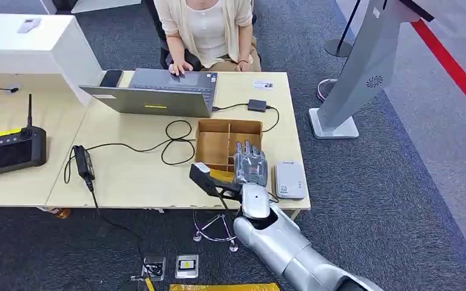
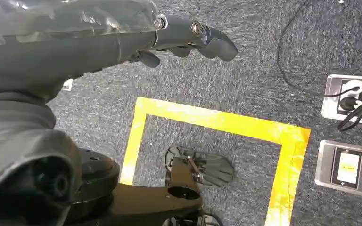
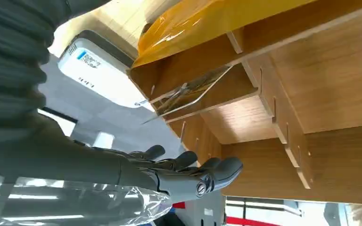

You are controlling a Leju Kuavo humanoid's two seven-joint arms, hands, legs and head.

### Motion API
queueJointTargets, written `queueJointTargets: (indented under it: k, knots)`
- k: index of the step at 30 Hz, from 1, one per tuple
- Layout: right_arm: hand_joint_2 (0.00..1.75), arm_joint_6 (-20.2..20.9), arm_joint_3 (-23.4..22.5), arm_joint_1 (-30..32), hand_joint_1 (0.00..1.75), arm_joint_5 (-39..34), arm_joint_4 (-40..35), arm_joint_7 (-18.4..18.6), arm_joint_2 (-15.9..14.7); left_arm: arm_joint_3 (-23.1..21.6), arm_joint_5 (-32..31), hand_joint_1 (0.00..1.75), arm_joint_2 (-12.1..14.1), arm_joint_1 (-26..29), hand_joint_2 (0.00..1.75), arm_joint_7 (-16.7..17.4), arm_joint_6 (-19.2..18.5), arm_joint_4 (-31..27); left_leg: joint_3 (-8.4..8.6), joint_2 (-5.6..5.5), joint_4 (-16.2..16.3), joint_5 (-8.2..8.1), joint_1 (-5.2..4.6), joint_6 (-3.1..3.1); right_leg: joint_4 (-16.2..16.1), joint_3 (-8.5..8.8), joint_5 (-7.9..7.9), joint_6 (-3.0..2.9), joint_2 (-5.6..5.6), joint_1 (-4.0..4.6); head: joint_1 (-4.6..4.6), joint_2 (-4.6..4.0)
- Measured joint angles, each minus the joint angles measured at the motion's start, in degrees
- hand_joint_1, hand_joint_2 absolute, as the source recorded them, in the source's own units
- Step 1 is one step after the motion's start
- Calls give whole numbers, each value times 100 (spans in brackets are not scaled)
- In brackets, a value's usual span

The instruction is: Pass the card to the sensor for recognition and then transmit it.

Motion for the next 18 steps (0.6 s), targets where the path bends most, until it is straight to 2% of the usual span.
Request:
queueJointTargets:
  k: [18]
  knots:
    - [175,101,72,-59,0,564,90,2,-2,140,26,0,17,26,0,-63,15,2,0,0,0,0,0,0,0,0,0,0,0,0,0,0]
